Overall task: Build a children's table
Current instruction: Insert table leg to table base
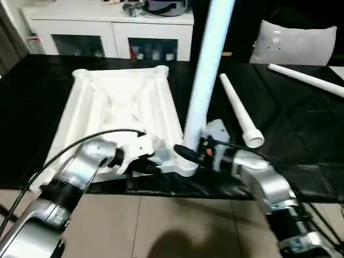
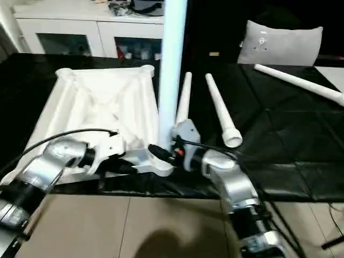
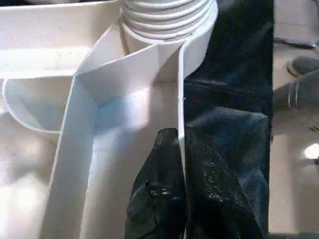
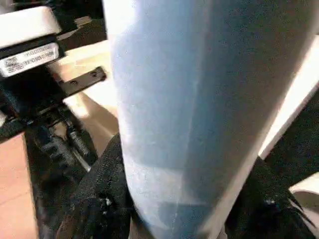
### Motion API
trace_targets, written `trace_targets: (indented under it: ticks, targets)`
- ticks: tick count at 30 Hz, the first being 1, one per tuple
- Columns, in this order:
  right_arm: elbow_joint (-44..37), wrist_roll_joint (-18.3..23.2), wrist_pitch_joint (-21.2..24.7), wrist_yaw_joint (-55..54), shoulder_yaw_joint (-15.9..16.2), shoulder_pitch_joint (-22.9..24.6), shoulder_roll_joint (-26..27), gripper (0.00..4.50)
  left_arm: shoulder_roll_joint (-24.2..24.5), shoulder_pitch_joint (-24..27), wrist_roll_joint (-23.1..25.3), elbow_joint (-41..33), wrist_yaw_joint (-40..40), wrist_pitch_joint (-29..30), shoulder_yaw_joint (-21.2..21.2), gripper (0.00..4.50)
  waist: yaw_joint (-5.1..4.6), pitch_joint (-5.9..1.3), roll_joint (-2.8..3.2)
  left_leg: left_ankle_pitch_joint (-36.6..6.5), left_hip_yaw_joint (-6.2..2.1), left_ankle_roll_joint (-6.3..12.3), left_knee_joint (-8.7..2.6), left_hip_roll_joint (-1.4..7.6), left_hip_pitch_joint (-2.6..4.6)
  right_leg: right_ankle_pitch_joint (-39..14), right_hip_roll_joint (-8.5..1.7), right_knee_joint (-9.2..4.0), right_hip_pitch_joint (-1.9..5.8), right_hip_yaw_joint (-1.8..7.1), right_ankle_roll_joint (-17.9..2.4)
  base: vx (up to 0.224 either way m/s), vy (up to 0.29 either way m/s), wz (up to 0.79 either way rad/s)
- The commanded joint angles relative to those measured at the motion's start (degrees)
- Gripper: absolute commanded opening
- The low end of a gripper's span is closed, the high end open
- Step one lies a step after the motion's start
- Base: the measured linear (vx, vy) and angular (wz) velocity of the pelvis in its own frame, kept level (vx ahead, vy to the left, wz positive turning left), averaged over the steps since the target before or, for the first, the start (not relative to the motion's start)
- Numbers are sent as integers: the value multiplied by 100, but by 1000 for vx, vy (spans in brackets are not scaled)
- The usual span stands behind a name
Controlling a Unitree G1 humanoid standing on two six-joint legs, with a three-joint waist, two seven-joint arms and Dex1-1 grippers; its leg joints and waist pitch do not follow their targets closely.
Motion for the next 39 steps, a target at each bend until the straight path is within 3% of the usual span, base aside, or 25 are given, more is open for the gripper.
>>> trace_targets:
  ticks: [1, 3, 4, 5, 7, 9, 14, 18, 22, 23, 27, 33, 34, 39]
  targets:
    - [859, -382, 285, -679, -5, 121, 115, 189, -72, 341, -270, -1105, 419, 641, 380, 0, 13, -227, 92, -1098, -257, 33, -511, 586, -89, -2395, -852, -510, 286, 479, -561, 0, 0, 0]
    - [977, -400, 247, -849, -60, 37, 225, 189, -250, 583, -300, -1611, 753, 1093, 481, 0, -53, -201, 95, -1174, -237, 89, -494, 539, -67, -2477, -809, -563, 255, 471, -579, 0, 0, 0]
    - [1048, -406, 232, -927, -86, -12, 282, 189, -361, 706, -323, -1877, 927, 1326, 524, 0, -83, -197, 102, -1164, -243, 109, -492, 543, -92, -2473, -821, -553, 279, 469, -631, 0, 0, 0]
    - [1113, -398, 226, -993, -115, -56, 339, 189, -488, 808, -316, -2103, 1110, 1527, 552, 0, -100, -206, 67, -1100, -224, 126, -476, 546, -86, -2454, -830, -556, 286, 473, -669, 0, 0, 0]
    - [1232, -405, 205, -1080, -123, -136, 431, 189, -729, 926, -241, -2442, 1429, 1841, 497, 0, -77, -196, 80, -1045, -199, 239, -454, 495, -61, -2566, -782, -595, 242, 467, -605, 0, 0, 0]
    - [1300, -413, 198, -1091, -95, -180, 500, 189, -945, 988, -144, -2700, 1662, 2100, 388, 0, -68, -193, 22, -983, -195, 292, -468, 513, -73, -2560, -765, -583, 244, 463, -588, 0, 0, 0]
    - [1305, -357, 311, -906, -19, -174, 539, 189, -985, 943, -60, -2767, 1746, 2188, 272, 0, 10, -186, 31, -996, -204, 371, -484, 503, -67, -2725, -768, -617, 233, 455, -379, 0, 0, 0]
    - [1352, -377, 420, -763, 64, -171, 529, 189, -841, 958, 38, -2868, 1668, 2182, 156, 0, 0, -190, 36, -1066, -218, 331, -503, 526, -63, -2530, -770, -596, 227, 469, -421, 0, 0, 0]
    - [1574, -322, 498, -818, -56, -254, 639, 189, -772, 1045, 12, -3132, 1688, 2299, 37, 0, -17, -182, 30, -1079, -213, 332, -498, 510, -73, -2583, -788, -603, 235, 472, -462, 0, 0, 0]
    - [1606, -303, 516, -832, -99, -272, 662, 245, -771, 1052, -2, -3149, 1692, 2312, 30, 0, -29, -181, 23, -1079, -216, 330, -499, 504, -81, -2635, -789, -606, 244, 468, -461, 0, 0, 0]
    - [1693, -312, 426, -823, -157, -336, 675, 269, -741, 997, 39, -3038, 1763, 2218, 40, 0, -55, -181, 18, -1170, -217, 318, -498, 511, -52, -2769, -777, -638, 209, 462, -432, 0, 0, 0]
    - [1641, -274, 401, -643, -188, -308, 615, 325, -663, 921, 21, -2912, 1739, 2135, 31, 0, 0, -218, 37, -819, -208, 352, -494, 540, -99, -1986, -788, -530, 248, 494, -660, 0, 0, 0]
    - [1581, -268, 388, -572, -168, -277, 580, 345, -638, 883, 34, -2831, 1723, 2087, 34, 0, 18, -218, 64, -765, -202, 375, -486, 534, -100, -1916, -793, -525, 251, 497, -696, 0, 0, 0]
    - [1279, -259, 255, -433, -172, -116, 411, 380, -575, 733, 20, -2502, 1650, 1751, 90, 0, 87, -217, 61, -625, -182, 420, -477, 533, -95, -1797, -777, -518, 247, 493, -654, 0, 0, 0]
